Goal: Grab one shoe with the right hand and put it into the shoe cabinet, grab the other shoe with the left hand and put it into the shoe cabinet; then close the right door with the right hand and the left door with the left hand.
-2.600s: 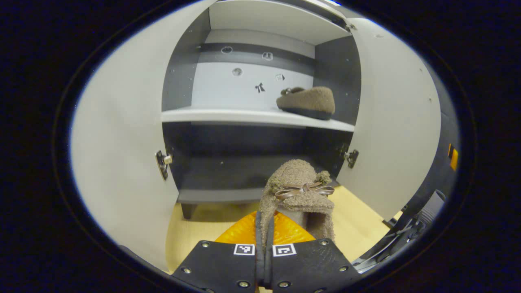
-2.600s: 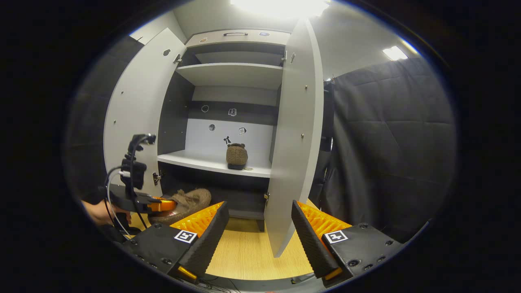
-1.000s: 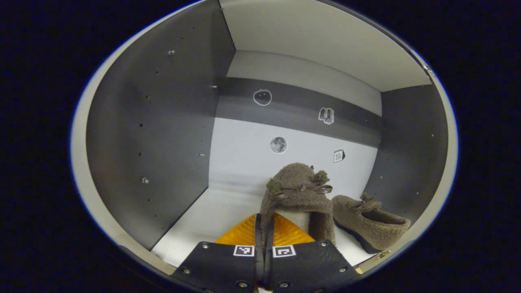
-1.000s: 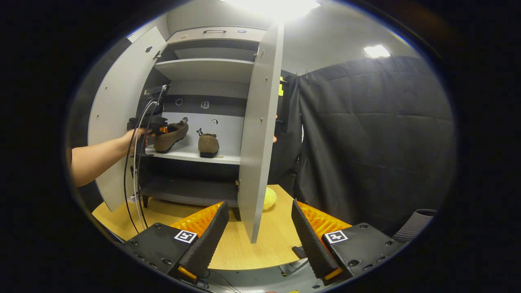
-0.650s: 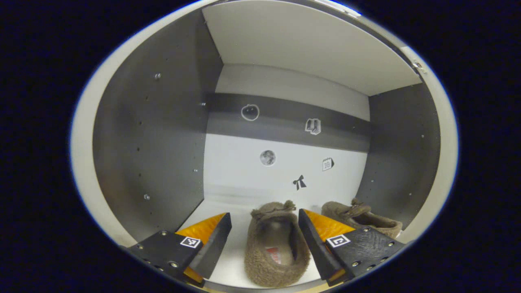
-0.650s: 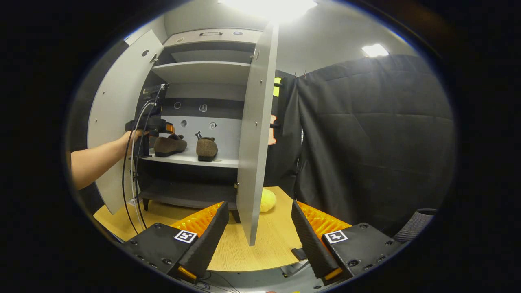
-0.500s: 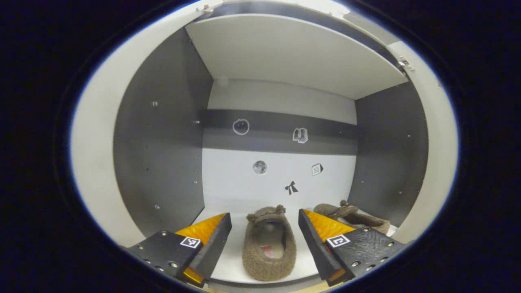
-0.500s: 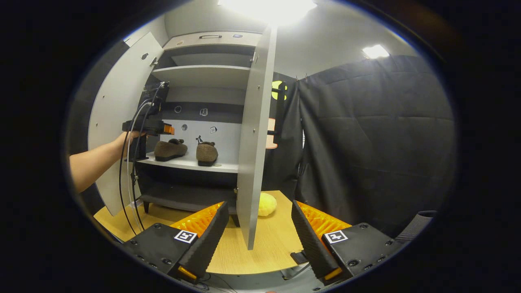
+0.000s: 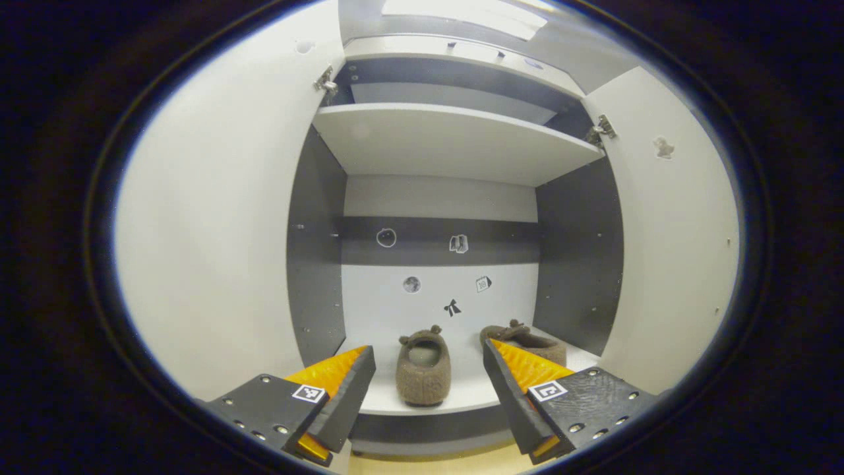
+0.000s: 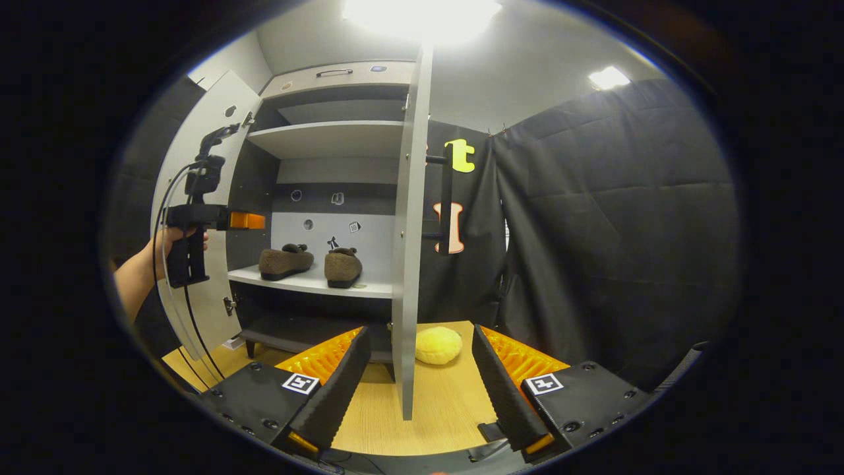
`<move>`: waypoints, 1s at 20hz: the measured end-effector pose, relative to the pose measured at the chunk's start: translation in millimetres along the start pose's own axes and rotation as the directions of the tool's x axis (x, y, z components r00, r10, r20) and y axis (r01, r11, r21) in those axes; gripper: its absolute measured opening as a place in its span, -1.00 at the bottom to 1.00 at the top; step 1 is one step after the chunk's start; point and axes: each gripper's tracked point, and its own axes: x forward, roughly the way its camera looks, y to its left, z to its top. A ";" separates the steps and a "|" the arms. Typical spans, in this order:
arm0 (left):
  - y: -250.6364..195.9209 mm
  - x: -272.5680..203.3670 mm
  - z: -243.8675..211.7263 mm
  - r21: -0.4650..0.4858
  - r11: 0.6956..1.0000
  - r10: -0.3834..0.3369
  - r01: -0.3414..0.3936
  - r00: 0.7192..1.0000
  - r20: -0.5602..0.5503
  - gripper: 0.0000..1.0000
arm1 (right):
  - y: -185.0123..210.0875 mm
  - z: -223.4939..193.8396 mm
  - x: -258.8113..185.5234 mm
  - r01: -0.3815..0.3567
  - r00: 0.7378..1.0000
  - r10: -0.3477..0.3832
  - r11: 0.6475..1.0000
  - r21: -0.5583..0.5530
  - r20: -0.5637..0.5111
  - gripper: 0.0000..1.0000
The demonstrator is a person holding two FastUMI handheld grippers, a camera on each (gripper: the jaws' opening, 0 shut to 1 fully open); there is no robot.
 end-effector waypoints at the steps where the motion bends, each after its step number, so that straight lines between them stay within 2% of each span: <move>1: -1.1 -12.0 -2.7 0.005 1.000 0.000 0.000 1.000 -0.002 1.00 | 1.3 2.4 2.0 -0.015 1.000 0.015 1.000 0.003 0.006 0.95; 6: 6.3 -73.2 1.8 0.028 0.999 0.024 -0.024 1.000 0.013 1.00 | 4.0 14.9 10.7 -0.086 0.995 0.087 0.996 -0.020 0.038 0.95; 9: 8.7 -113.3 1.0 0.007 0.999 0.043 -0.043 0.999 0.013 1.00 | 6.8 22.6 16.4 -0.126 0.990 0.126 0.992 -0.004 0.056 0.94; 12: 17.8 -149.5 -7.8 0.026 0.996 0.083 -0.083 0.997 0.000 1.00 | 10.9 26.6 19.9 -0.164 0.985 0.163 0.986 0.010 0.064 0.94; 16: 35.6 -188.1 -21.6 0.048 0.990 0.134 -0.133 0.990 -0.032 1.00 | 13.7 34.9 20.7 -0.194 0.978 0.193 0.981 0.003 0.079 0.95; 20: 53.9 -215.6 -26.1 0.038 0.982 0.184 -0.183 0.982 -0.038 1.00 | 1.9 42.6 24.7 -0.181 0.979 0.181 0.983 -0.012 0.089 0.94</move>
